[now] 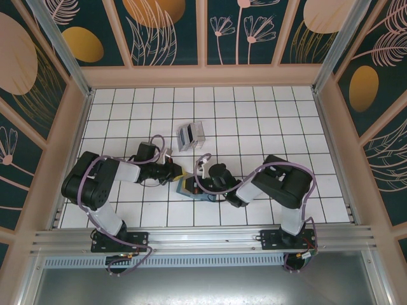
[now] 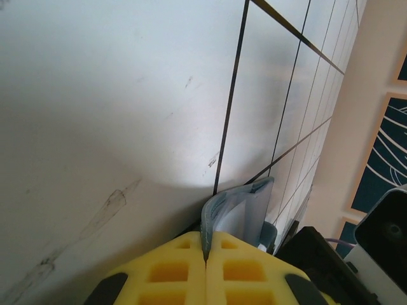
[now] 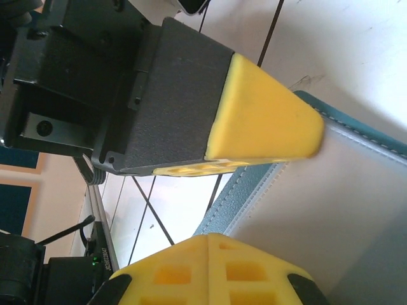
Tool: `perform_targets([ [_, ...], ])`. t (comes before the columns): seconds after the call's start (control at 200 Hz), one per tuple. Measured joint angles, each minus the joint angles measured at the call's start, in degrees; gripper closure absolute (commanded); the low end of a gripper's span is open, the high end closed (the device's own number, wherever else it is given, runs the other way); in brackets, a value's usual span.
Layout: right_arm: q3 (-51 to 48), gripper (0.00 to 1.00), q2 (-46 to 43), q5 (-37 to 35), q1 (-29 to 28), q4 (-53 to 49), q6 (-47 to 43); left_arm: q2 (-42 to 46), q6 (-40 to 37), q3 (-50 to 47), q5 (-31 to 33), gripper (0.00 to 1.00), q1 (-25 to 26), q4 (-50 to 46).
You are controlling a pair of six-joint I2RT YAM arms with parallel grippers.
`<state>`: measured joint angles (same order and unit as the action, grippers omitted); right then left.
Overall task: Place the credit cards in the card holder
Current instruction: Flip over the card slot in the card holder, then move the storage box to the center of the table.
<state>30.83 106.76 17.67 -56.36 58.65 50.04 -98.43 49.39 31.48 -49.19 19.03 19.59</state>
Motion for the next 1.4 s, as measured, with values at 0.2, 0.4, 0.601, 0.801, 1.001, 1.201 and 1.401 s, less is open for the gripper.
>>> perform_targets([
  [0.2, -2.56, 0.69, -10.05, -4.72, 0.02, -4.09, -1.53, 0.00, 0.00, 0.00, 0.11, 1.00, 0.04, 0.17],
  [0.4, -0.31, 0.55, -20.85, -10.82, 1.60, -15.74, -4.85, 0.00, 0.00, 0.00, 0.13, 1.00, 0.04, 0.15],
  [0.601, 7.04, 0.53, -21.90, -13.51, 5.20, -33.11, -7.69, 0.20, 0.02, 0.00, 0.26, 1.00, 0.04, 0.15],
  [0.801, 24.70, 0.41, -17.25, -15.54, 10.10, -49.77, -11.39, 2.08, 0.85, -1.25, 2.19, 1.00, 0.11, 0.79],
  [1.001, 40.04, 0.33, -6.54, -15.45, 13.25, -60.50, -15.45, 2.23, 4.00, -3.23, 3.32, 1.00, 0.11, 4.28],
  [1.201, 49.07, 0.31, 3.61, -11.96, 17.00, -67.45, -18.51, 3.58, 6.45, -5.03, 4.92, 0.99, 0.11, 6.78],
  [1.401, 56.57, 0.30, 9.90, -8.46, 18.16, -71.28, -20.20, 3.67, 8.44, -6.10, 5.84, 0.99, 0.11, 8.94],
])
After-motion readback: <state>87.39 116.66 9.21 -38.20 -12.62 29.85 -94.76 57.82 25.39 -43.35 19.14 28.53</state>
